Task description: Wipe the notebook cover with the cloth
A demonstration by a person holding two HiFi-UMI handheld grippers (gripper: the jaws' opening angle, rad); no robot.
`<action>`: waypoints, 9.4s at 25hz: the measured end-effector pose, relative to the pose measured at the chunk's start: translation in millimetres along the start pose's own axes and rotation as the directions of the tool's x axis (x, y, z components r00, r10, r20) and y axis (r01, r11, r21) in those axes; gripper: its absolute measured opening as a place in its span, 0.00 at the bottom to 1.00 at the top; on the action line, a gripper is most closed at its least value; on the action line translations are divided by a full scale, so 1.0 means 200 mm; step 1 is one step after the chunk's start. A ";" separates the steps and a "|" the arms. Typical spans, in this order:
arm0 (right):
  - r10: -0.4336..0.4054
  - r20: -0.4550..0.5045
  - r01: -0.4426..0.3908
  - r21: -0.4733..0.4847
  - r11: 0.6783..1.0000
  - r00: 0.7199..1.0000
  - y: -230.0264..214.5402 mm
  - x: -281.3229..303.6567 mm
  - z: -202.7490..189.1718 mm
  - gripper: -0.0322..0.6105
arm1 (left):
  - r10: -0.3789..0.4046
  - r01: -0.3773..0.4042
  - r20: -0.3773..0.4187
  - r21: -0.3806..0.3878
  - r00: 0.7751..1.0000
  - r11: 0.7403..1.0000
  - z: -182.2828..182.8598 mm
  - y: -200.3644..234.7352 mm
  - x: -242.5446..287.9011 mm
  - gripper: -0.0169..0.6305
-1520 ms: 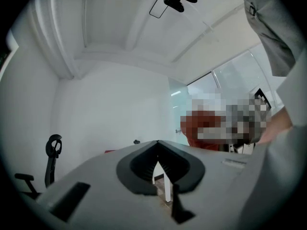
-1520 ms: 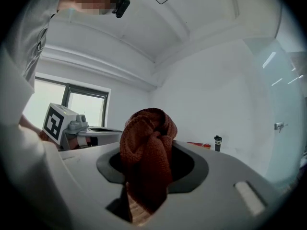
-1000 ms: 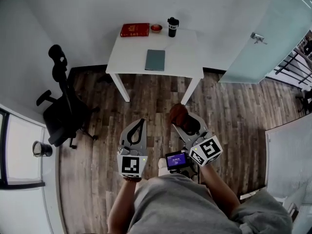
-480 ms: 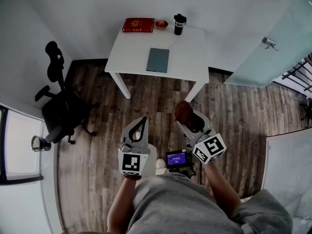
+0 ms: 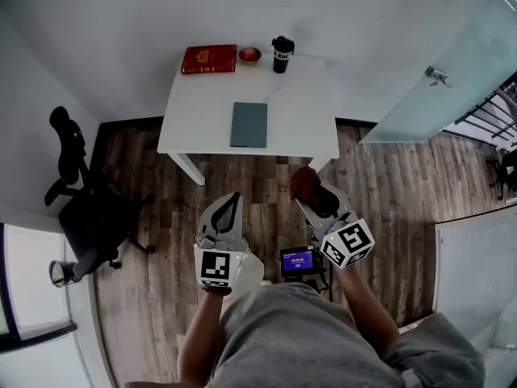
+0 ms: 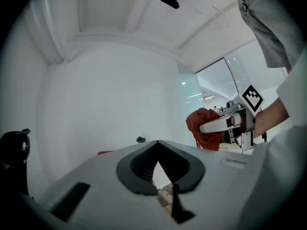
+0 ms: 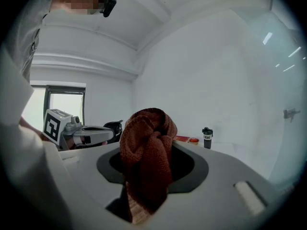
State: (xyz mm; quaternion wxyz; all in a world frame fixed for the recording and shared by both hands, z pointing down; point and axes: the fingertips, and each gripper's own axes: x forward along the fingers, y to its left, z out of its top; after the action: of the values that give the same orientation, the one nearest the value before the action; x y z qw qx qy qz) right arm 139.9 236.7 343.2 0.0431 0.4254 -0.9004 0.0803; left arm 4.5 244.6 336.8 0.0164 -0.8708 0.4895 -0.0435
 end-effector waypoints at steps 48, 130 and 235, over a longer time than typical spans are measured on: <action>0.341 -0.681 -0.509 -0.055 0.859 0.649 -1.00 2.16 -0.98 0.36 | -0.203 0.126 -0.475 -0.189 0.856 0.974 -1.45 0.85 1.30 0.29; 0.402 -0.857 -0.702 0.068 0.709 0.322 -0.53 1.96 -1.48 0.32 | -0.360 0.351 -0.651 -0.151 0.668 0.924 -1.89 0.76 1.30 0.35; 0.245 -0.822 -0.471 -0.032 0.882 0.515 -0.92 2.14 -1.41 0.28 | -0.347 0.341 -0.649 -0.141 0.677 0.929 -1.89 0.75 1.30 0.35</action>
State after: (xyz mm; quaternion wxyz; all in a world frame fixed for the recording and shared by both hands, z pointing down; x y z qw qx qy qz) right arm 12.4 -151.8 703.2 0.4763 0.1380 -0.8546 0.1542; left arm -23.3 -49.9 718.8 -0.1706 -0.8739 0.2905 -0.3504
